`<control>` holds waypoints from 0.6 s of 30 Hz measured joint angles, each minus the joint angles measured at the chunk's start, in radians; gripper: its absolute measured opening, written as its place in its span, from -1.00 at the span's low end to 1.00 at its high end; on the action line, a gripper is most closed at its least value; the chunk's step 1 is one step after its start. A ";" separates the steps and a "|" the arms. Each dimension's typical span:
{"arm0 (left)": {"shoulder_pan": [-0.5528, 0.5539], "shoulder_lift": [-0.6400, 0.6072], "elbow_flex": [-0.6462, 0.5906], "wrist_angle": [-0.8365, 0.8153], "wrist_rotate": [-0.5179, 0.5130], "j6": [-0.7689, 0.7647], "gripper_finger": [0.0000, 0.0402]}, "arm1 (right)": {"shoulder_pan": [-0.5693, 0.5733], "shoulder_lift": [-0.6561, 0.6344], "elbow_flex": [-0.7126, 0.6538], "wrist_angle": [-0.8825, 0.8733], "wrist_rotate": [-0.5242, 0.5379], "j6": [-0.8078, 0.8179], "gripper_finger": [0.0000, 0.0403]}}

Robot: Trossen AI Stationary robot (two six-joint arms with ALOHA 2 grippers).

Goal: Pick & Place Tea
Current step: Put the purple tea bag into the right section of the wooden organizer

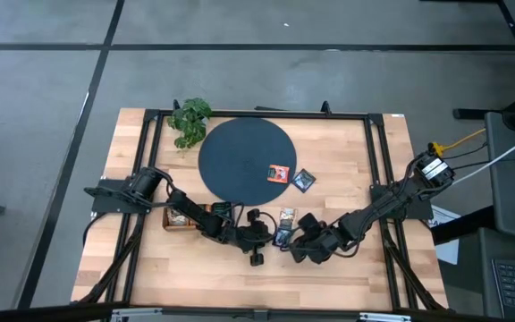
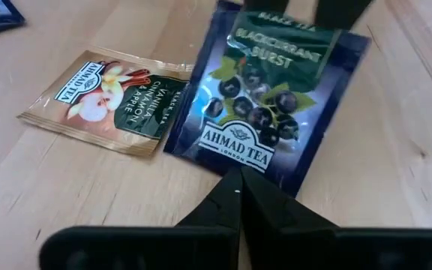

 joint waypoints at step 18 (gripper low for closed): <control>-0.001 0.002 -0.002 0.001 -0.003 -0.007 -0.99 | 0.000 0.000 -0.006 0.172 -0.007 -0.053 0.04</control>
